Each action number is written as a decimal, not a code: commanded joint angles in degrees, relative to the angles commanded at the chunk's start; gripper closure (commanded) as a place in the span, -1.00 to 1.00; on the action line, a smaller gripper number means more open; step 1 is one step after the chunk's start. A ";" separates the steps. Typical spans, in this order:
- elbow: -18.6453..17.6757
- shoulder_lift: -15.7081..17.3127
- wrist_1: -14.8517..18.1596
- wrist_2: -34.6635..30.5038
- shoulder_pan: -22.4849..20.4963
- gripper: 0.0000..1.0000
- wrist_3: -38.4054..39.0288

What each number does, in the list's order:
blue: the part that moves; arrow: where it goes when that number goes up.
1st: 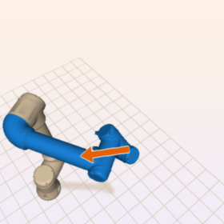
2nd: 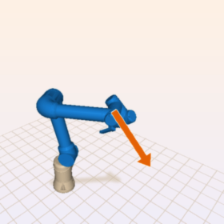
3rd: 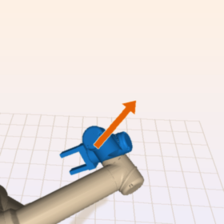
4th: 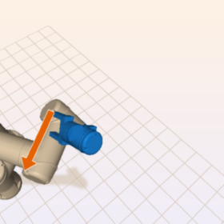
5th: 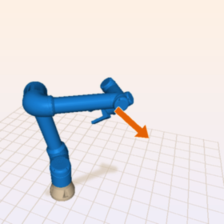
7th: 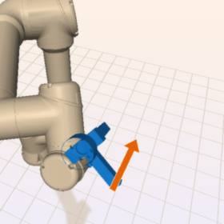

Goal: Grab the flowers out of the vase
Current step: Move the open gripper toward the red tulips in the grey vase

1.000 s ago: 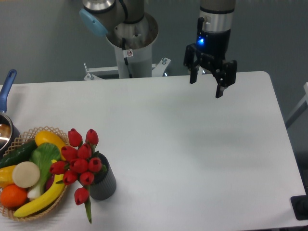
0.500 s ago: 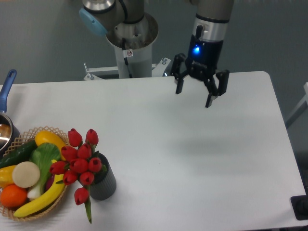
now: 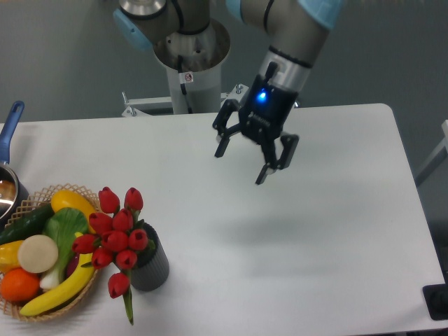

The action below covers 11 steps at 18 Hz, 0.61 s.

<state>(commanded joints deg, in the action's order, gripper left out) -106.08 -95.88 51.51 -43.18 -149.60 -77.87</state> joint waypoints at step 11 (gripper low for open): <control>4.47 -11.61 -0.10 14.62 4.14 -1.00 6.85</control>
<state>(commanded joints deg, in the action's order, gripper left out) -101.61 -107.48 51.42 -28.56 -145.46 -71.03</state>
